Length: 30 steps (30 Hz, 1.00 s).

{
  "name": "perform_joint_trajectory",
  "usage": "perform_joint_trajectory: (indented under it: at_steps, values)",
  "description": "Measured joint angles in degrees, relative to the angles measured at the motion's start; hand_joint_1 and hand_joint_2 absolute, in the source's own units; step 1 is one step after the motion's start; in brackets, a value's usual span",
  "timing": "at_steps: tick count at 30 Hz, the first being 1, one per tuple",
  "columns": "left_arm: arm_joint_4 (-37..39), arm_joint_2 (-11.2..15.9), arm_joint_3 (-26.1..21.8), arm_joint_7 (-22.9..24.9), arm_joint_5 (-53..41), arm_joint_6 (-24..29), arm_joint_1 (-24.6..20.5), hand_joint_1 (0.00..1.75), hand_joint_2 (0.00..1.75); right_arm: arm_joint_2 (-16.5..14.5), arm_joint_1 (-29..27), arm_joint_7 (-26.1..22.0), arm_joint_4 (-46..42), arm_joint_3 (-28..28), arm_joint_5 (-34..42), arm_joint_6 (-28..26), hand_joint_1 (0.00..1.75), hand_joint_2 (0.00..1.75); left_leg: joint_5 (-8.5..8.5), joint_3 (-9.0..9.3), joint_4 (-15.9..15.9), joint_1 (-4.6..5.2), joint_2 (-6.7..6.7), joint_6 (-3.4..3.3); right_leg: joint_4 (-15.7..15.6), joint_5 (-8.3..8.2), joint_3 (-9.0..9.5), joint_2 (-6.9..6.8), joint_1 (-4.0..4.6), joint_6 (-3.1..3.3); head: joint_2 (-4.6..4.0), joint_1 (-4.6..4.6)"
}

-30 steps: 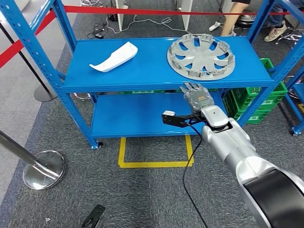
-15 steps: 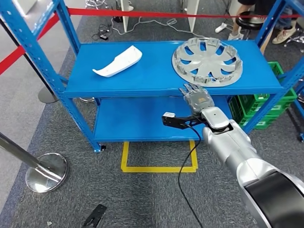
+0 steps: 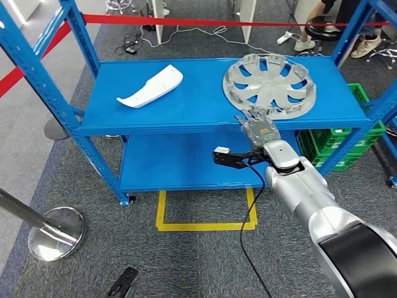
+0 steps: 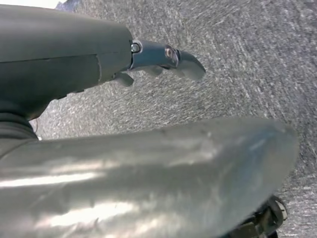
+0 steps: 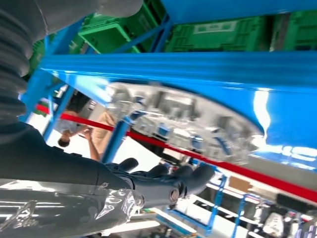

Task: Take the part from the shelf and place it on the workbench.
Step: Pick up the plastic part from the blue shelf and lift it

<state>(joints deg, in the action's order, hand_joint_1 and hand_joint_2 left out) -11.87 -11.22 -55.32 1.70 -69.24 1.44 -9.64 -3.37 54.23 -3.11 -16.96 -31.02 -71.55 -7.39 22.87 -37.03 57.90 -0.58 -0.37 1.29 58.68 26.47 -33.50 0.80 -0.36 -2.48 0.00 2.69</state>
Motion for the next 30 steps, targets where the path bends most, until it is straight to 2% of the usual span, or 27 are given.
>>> perform_joint_trajectory:
  at_steps: [2, 3, 4, 6, 7, 8, 9, 11, 12, 13, 15, 18, 19, 20, 22, 23, 24, 25, 26, 27, 28, 29, 30]
  values:
    - [0.0, 0.0, 0.0, 0.0, 0.0, 0.0, 0.0, 0.00, 0.00, 0.0, 0.1, -0.1, 0.0, 0.0, 0.0, 0.0, 0.00, 1.75, 0.39, 0.23, 0.0, -0.05, -0.06, -0.91, 0.5, 0.62, -0.12, -0.16, -0.10, -0.58, 0.00, -0.14]
    - [0.0, 0.0, 0.0, 0.0, 0.0, 0.0, 0.0, 0.00, 0.00, 0.0, 0.1, -0.1, -0.1, 0.0, 0.0, 0.0, 0.00, 1.75, 0.56, 0.48, 0.0, -0.11, -0.08, -1.28, 2.1, 1.47, -0.82, -0.24, -0.13, -0.84, 0.00, -0.29]
    - [0.0, 0.0, 0.0, 0.0, 0.0, 0.0, 0.0, 0.00, 0.00, 0.0, 0.2, -0.1, -0.1, 0.0, 0.0, 0.0, 0.00, 1.75, 0.75, 0.76, 0.0, -0.15, -0.09, -1.60, 5.0, 2.77, -2.27, -0.30, -0.15, -1.04, 0.00, -0.41]
    - [0.0, 0.0, 0.0, 0.0, 0.0, 0.0, 0.1, 0.00, 0.00, 0.0, 0.1, -0.2, -0.1, 0.0, 0.0, 0.0, 0.00, 1.75, 1.21, 1.23, 0.0, -0.08, -0.12, -1.98, 13.1, 5.52, -6.78, -0.35, -0.14, -1.21, 0.00, -0.66]
    - [0.0, 0.0, 0.0, 0.0, 0.0, 0.0, 0.2, 0.00, 0.00, 0.0, -0.2, -0.2, -0.1, 0.0, 0.0, 0.0, 0.00, 1.75, 1.49, 1.53, 0.0, -0.04, -0.19, -2.05, 16.1, 5.94, -8.81, -0.35, -0.14, -1.19, 0.00, -0.68]
    - [0.0, 0.0, 0.0, 0.0, 0.0, 0.0, 0.3, 0.00, 0.00, 0.0, -0.4, -0.2, -0.1, 0.0, 0.0, 0.0, 0.00, 1.75, 1.80, 1.91, 0.0, 0.00, -0.28, -2.05, 17.1, 5.18, -9.96, -0.35, -0.14, -1.09, 0.00, -0.73]
    - [0.0, 0.0, 0.0, 0.0, 0.0, 0.0, 0.4, 0.00, 0.00, 0.0, -0.5, -0.2, -0.1, 0.0, 0.0, 0.0, 0.00, 1.75, 2.16, 2.42, 0.0, 0.03, -0.38, -1.98, 15.5, 3.18, -9.93, -0.35, -0.13, -0.92, 0.00, -0.74]
    - [0.0, 0.0, 0.0, 0.0, 0.0, 0.0, 0.4, 0.00, 0.00, 0.0, -0.4, -0.2, -0.1, 0.0, 0.0, 0.0, 0.00, 1.75, 3.00, 3.57, 0.0, 0.08, -0.51, -1.67, 8.1, -2.33, -7.49, -0.34, -0.01, -0.37, 0.00, -0.77]
    - [0.0, 0.0, 0.0, 0.0, 0.0, 0.0, 0.4, 0.00, 0.00, 0.0, -0.3, -0.2, 0.0, 0.0, 0.0, 0.0, 0.00, 1.75, 3.38, 4.00, 0.0, 0.16, -0.52, -1.43, 4.6, -4.11, -6.01, -0.33, 0.12, -0.14, 0.00, -0.78]
    - [0.0, 0.0, 0.0, 0.0, 0.0, 0.0, 0.4, 0.00, 0.00, 0.0, -0.2, -0.2, 0.0, 0.0, 0.0, 0.0, 0.00, 1.75, 3.66, 4.21, 0.0, 0.23, -0.52, -1.18, 2.2, -4.75, -4.92, -0.32, 0.24, 0.06, 0.00, -0.79]
    - [0.0, 0.0, 0.0, 0.0, 0.0, 0.0, 0.3, 0.00, 0.00, 0.1, -0.3, -0.2, 0.0, 0.0, 0.0, 0.1, 0.00, 1.75, 3.88, 4.30, -0.1, 0.29, -0.49, -0.64, 0.9, -4.06, -4.13, -0.26, 0.44, 0.39, 0.00, -0.69]
    - [0.0, 0.0, 0.0, 0.1, 0.0, 0.0, 0.2, 0.00, 0.00, 0.1, -0.2, -0.2, -0.1, 0.0, 0.0, 0.1, 0.00, 1.75, 4.88, 4.02, 0.8, 0.26, -0.34, 0.33, 0.3, -3.49, -3.54, -0.23, 0.15, 1.27, 0.00, -0.54]
    - [0.0, 0.0, 0.0, 0.2, 0.0, 0.0, 0.2, 0.00, 0.00, 0.1, -0.1, -0.2, -0.1, 0.0, 0.0, 0.1, 0.00, 1.75, 6.07, 2.91, 3.1, 0.26, -0.28, 0.62, 0.1, -3.34, -3.23, -0.24, -0.02, 1.57, 0.00, -0.43]
    - [0.0, 0.0, 0.0, 0.2, 0.0, 0.0, 0.2, 0.00, 0.00, 0.1, -0.1, -0.2, -0.1, 0.0, 0.0, 0.1, 0.00, 1.75, 7.57, 1.08, 6.5, 0.25, -0.23, 0.83, 0.1, -3.15, -3.01, -0.23, -0.09, 1.81, 0.00, -0.31]
    - [0.0, 0.0, 0.0, 0.3, 0.0, 0.0, 0.3, 0.00, 0.00, 0.1, -0.4, -0.3, -0.1, 0.0, 0.0, 0.2, 0.00, 1.75, 9.95, -3.52, 14.0, 0.19, -0.23, 1.07, 0.1, -2.70, -2.59, -0.20, -0.13, 2.03, 0.00, -0.19]
    - [0.0, 0.0, 0.0, 0.3, 0.0, 0.0, 0.3, 0.00, 0.00, 0.1, -0.6, -0.3, -0.1, 0.0, 0.0, 0.2, 0.00, 1.75, 9.70, -5.02, 15.8, 0.18, -0.22, 1.10, 0.1, -2.43, -2.27, -0.17, -0.13, 2.01, 0.00, -0.19]
    - [0.0, 0.0, 0.0, 0.3, 0.0, 0.0, 0.4, 0.00, 0.00, 0.1, -0.8, -0.3, -0.1, 0.0, 0.0, 0.2, 0.00, 1.75, 8.21, -5.49, 15.6, 0.17, -0.22, 1.09, 0.1, -2.12, -1.85, -0.14, -0.14, 1.96, 0.00, -0.19]
    - [0.0, 0.0, 0.0, 0.3, 0.0, 0.0, 0.5, 0.00, 0.00, 0.1, -0.8, -0.3, -0.1, 0.0, 0.0, 0.2, 0.00, 1.75, 5.72, -4.91, 13.2, 0.16, -0.19, 1.04, 0.1, -1.78, -1.32, -0.12, -0.16, 1.87, 0.00, -0.18]
    - [0.0, 0.0, 0.0, 0.3, 0.0, 0.0, 0.5, 0.00, 0.00, 0.1, -0.8, -0.3, -0.1, 0.0, 0.0, 0.2, 0.00, 1.75, 2.81, -3.56, 9.4, 0.15, -0.10, 0.98, 0.1, -1.40, -0.77, -0.11, -0.17, 1.71, 0.00, -0.18]
    - [0.0, 0.0, 0.0, 0.3, 0.0, 0.0, 0.4, 0.00, 0.00, 0.1, -0.6, -0.3, -0.1, 0.0, 0.0, 0.2, 0.00, 1.75, 0.66, -1.97, 5.6, 0.18, 0.00, 0.90, 0.2, -0.97, -0.33, -0.08, -0.06, 1.46, 0.00, -0.18]
    - [0.0, 0.0, 0.0, 0.3, 0.0, 0.0, 0.4, 0.00, 0.00, 0.1, -0.5, -0.3, -0.1, 0.0, 0.0, 0.2, 0.00, 1.75, -0.45, -0.63, 2.5, 0.20, 0.08, 0.67, 0.2, -0.62, -0.06, -0.04, 0.05, 1.20, 0.00, -0.17]
    - [0.1, 0.0, 0.0, 0.3, 0.0, 0.0, 0.3, 0.00, 0.00, 0.1, -0.4, -0.3, -0.1, 0.0, 0.0, 0.2, 0.00, 1.75, -0.65, 0.20, 0.6, 0.24, 0.14, 0.39, 0.2, -0.34, 0.08, -0.02, 0.18, 0.93, 0.00, -0.20]
    - [0.1, 0.0, 0.0, 0.3, 0.0, 0.0, 0.3, 0.00, 0.00, 0.1, -0.3, -0.3, -0.1, 0.0, 0.0, 0.3, 0.00, 1.75, -0.14, 0.55, -0.1, 0.31, 0.12, 0.03, 0.1, -0.16, 0.19, 0.00, 0.28, 0.64, 0.00, -0.23]
